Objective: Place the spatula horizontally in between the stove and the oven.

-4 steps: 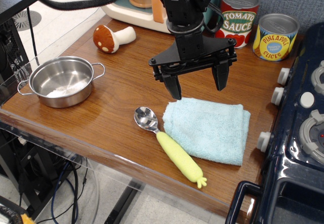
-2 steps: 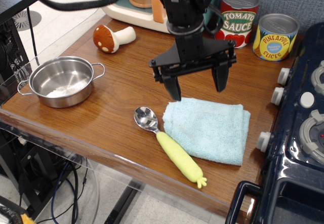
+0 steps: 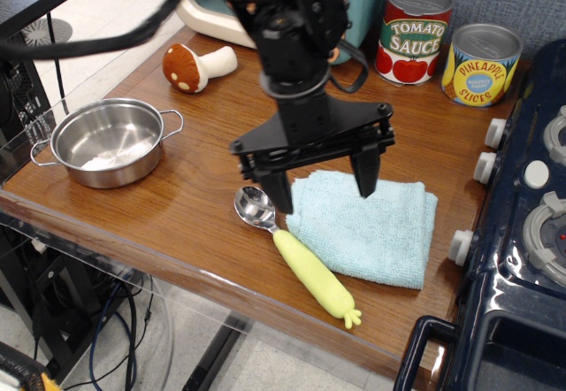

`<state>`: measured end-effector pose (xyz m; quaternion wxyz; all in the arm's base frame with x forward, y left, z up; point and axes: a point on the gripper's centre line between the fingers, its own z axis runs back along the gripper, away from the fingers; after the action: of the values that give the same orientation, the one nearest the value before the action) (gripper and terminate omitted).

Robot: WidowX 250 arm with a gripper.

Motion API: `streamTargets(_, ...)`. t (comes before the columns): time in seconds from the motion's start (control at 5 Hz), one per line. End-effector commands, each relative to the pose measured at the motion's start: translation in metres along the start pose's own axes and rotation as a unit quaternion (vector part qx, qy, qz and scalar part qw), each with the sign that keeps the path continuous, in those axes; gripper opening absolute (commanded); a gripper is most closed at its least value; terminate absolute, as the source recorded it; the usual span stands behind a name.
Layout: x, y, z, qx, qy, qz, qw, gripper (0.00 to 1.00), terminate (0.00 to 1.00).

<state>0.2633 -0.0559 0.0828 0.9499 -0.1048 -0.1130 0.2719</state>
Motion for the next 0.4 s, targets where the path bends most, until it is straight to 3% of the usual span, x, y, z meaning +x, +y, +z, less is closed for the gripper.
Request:
streamTargets(0.0,-0.024,-0.001,-0.001,0.044,-0.003,-0.015,0.9989,1.00,0.00)
streamTargets(0.2,-0.032,-0.002,-0.017,0.073,0.007,-0.023,0.9970,1.00,0.00)
